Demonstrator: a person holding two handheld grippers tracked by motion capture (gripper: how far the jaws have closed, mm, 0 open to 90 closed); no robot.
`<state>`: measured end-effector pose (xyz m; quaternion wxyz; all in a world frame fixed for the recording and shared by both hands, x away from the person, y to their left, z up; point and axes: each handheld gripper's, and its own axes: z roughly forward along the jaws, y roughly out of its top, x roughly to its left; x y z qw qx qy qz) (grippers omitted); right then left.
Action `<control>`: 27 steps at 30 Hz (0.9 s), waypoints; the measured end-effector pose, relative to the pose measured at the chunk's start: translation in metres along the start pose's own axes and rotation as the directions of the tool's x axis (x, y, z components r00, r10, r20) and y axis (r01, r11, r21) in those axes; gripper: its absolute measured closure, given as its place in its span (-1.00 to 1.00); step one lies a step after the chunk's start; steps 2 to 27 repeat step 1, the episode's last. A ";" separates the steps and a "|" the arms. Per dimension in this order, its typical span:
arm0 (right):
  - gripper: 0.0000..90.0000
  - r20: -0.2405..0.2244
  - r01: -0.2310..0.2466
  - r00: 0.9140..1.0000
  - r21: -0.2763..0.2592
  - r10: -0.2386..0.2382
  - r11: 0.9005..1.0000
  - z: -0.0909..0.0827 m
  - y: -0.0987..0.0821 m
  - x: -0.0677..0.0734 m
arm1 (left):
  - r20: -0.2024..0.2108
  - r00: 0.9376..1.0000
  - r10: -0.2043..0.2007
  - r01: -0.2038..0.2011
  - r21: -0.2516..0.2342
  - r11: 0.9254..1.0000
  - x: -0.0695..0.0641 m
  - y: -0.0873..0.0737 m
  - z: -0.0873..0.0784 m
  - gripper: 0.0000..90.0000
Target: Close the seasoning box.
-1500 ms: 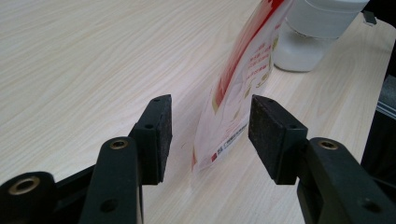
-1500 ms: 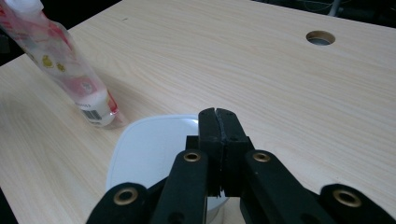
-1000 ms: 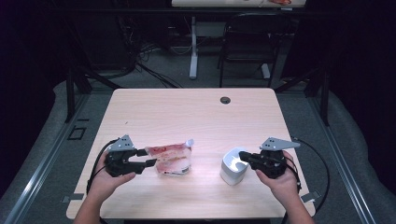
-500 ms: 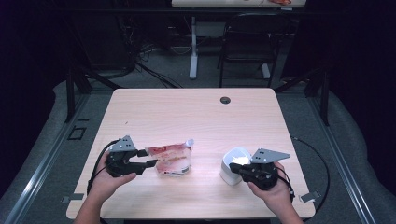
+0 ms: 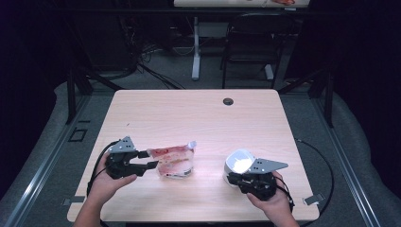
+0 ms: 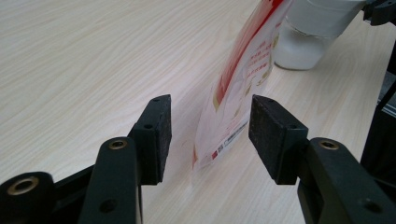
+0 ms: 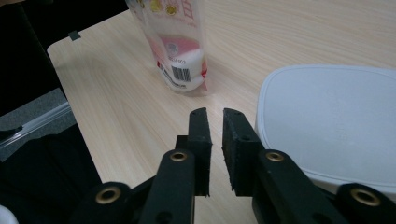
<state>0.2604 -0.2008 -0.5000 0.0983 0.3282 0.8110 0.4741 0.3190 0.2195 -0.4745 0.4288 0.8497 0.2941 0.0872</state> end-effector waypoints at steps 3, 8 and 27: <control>0.76 0.000 0.000 1.000 0.000 0.000 1.000 0.000 0.000 0.000 | -0.002 1.000 0.006 -0.006 0.002 1.000 0.000 0.000 -0.001 0.10; 0.76 0.000 0.000 1.000 0.000 0.000 1.000 0.000 0.000 0.000 | -0.002 1.000 0.006 -0.006 0.002 1.000 0.000 0.000 -0.001 0.10; 0.76 0.000 0.000 1.000 0.000 0.000 1.000 0.000 0.000 0.000 | -0.002 1.000 0.006 -0.006 0.002 1.000 0.000 0.000 -0.001 0.10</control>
